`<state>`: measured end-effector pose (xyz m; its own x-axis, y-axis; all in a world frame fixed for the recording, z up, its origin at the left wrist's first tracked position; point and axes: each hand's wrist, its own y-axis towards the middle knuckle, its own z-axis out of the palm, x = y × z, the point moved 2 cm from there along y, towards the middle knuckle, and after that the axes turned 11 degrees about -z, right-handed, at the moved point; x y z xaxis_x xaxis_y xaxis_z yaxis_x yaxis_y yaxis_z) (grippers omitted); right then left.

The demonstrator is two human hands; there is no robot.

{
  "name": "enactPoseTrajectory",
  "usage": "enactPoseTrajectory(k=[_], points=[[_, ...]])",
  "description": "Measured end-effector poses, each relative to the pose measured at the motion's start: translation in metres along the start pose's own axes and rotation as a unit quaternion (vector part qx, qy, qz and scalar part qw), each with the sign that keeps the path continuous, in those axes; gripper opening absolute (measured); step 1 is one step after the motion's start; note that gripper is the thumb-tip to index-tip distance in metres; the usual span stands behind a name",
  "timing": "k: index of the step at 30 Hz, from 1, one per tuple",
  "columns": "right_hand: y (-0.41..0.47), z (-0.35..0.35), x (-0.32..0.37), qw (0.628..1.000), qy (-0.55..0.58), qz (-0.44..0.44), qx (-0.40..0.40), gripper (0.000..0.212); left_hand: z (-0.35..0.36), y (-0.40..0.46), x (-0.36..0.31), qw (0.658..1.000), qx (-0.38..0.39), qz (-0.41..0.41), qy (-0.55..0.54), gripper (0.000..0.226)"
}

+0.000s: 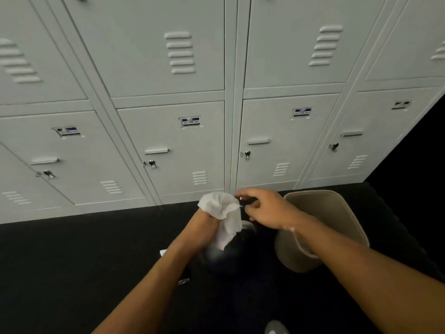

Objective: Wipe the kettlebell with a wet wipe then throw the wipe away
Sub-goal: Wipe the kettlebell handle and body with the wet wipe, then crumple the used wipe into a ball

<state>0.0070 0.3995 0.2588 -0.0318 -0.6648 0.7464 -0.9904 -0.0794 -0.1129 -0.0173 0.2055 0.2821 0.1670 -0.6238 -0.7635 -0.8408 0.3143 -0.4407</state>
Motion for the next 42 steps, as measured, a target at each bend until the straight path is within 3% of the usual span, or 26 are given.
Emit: enactPoseTrajectory(k=[4,7,10,14,19,23,27,31,37,42], points=[[-0.011,-0.025,0.073,0.984,0.156,-0.065,-0.047,0.027,-0.033,-0.030,-0.035,0.992,0.090,0.083,-0.023,0.020],[-0.027,-0.038,0.117,0.989,0.078,-0.114,-0.054,0.032,-0.050,-0.055,-0.061,0.992,0.069,0.101,-0.039,0.020],[-0.039,-0.052,0.145,0.974,0.006,-0.162,-0.158,0.022,-0.074,-0.081,-0.083,0.974,0.094,0.066,-0.196,0.026],[-0.054,-0.072,0.181,0.936,0.013,-0.237,-0.259,0.014,-0.113,-0.104,-0.103,0.893,0.140,0.034,-0.426,0.035],[-0.073,-0.087,0.237,0.932,-0.015,-0.269,-0.244,0.018,-0.142,-0.134,-0.122,0.900,0.058,0.077,-0.425,0.029],[-0.079,-0.094,0.260,0.931,0.036,-0.246,-0.266,0.008,-0.146,-0.154,-0.127,0.893,0.022,0.072,-0.444,0.021],[-0.083,-0.093,0.274,0.931,0.076,-0.238,-0.266,0.029,-0.144,-0.169,-0.131,0.909,0.029,0.090,-0.405,0.022],[-0.085,-0.101,0.288,0.909,0.071,-0.275,-0.305,0.013,-0.154,-0.179,-0.136,0.908,0.058,0.136,-0.391,0.030],[-0.088,-0.111,0.311,0.889,0.094,-0.352,-0.279,0.018,-0.171,-0.189,-0.152,0.889,-0.024,0.210,-0.406,0.021],[-0.089,-0.121,0.318,0.890,0.122,-0.346,-0.269,0.010,-0.174,-0.192,-0.157,0.888,-0.023,0.215,-0.407,0.016]])
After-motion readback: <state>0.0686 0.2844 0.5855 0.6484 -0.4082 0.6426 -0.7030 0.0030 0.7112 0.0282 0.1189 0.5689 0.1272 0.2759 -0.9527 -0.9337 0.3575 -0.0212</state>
